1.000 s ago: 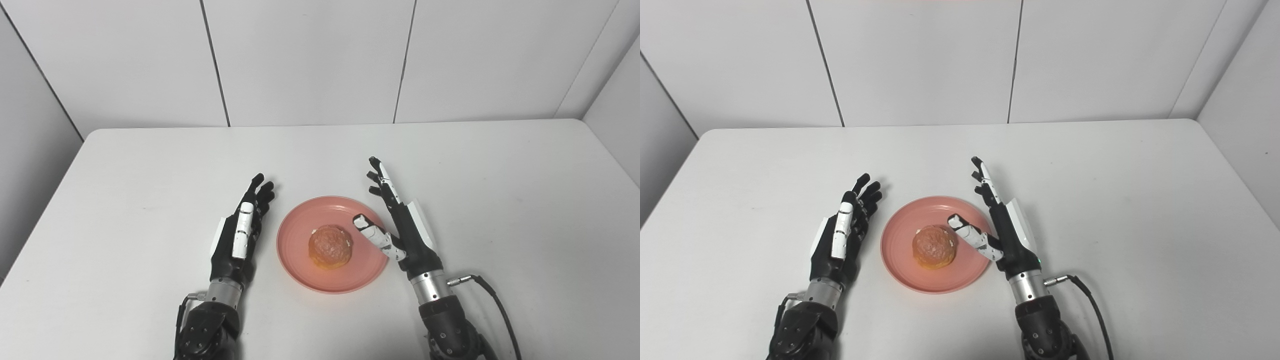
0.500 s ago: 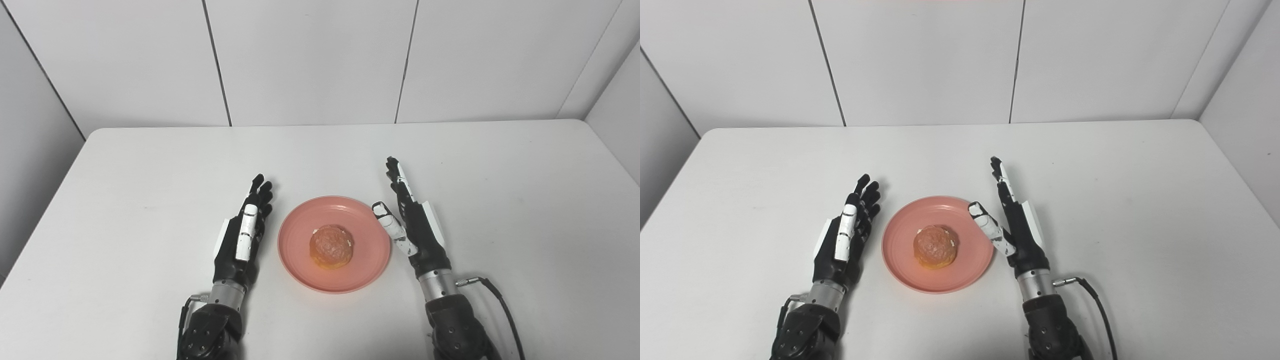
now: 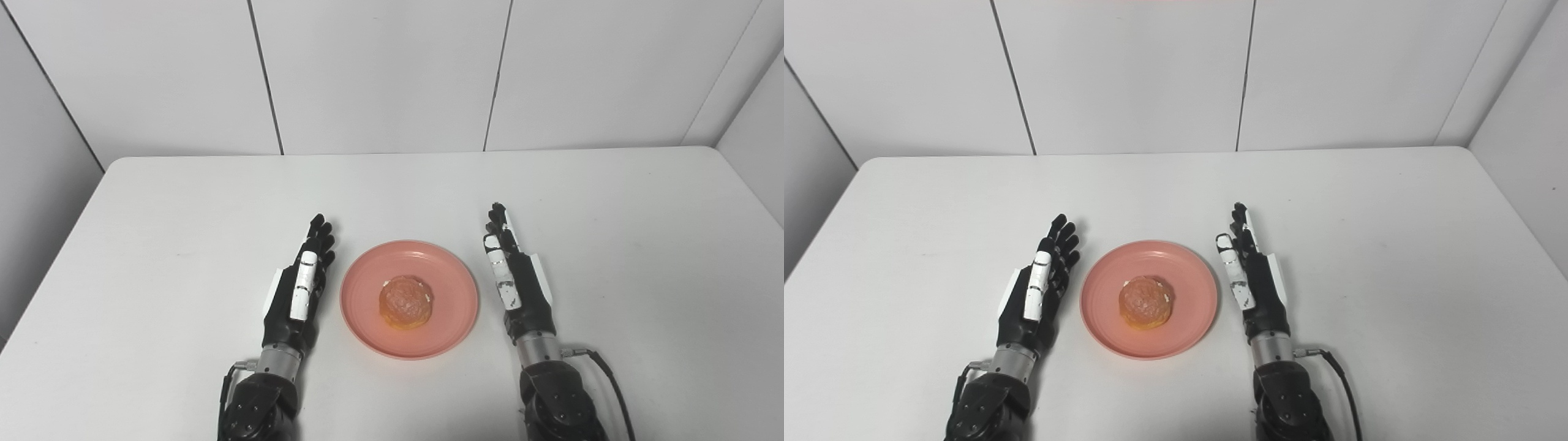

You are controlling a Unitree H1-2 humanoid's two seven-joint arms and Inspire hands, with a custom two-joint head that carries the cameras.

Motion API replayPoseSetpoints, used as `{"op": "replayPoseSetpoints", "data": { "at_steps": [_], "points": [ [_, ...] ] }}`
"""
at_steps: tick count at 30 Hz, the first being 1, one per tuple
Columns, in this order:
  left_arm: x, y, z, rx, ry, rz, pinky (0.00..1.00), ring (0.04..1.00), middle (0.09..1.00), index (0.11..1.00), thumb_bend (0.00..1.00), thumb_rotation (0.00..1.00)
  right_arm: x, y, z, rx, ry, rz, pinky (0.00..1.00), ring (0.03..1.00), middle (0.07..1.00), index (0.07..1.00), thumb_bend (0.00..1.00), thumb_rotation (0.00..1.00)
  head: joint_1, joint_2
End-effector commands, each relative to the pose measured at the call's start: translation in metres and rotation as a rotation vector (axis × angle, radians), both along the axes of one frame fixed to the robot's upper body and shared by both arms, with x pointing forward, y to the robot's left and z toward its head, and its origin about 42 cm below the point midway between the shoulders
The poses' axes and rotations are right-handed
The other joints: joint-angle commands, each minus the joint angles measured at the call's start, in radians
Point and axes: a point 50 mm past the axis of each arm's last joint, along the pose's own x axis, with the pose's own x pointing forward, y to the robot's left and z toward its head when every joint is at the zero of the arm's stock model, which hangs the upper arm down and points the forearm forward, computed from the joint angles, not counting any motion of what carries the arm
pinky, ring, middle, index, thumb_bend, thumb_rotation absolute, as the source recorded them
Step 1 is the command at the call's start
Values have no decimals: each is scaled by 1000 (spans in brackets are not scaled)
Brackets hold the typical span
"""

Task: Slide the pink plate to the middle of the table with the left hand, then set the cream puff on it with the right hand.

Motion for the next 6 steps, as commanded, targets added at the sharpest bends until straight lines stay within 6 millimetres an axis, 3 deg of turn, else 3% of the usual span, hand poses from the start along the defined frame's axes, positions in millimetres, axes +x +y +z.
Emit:
{"op": "replayPoseSetpoints", "data": {
  "at_steps": [1, 6],
  "points": [
    [-5, 0, -5, 9, 4, 4, 1000, 1000, 1000, 994, 558, 1000, 3, 6, 6, 65, -2, 25, 1000, 1000, 1000, 997, 626, 988, -1, 0],
    [-3, 1, -5, 5, 1, 16, 1000, 1000, 1000, 992, 544, 1000, 5, 8, 3, 129, 35, 34, 1000, 1000, 1000, 994, 557, 988, -1, 0]
  ]
}}
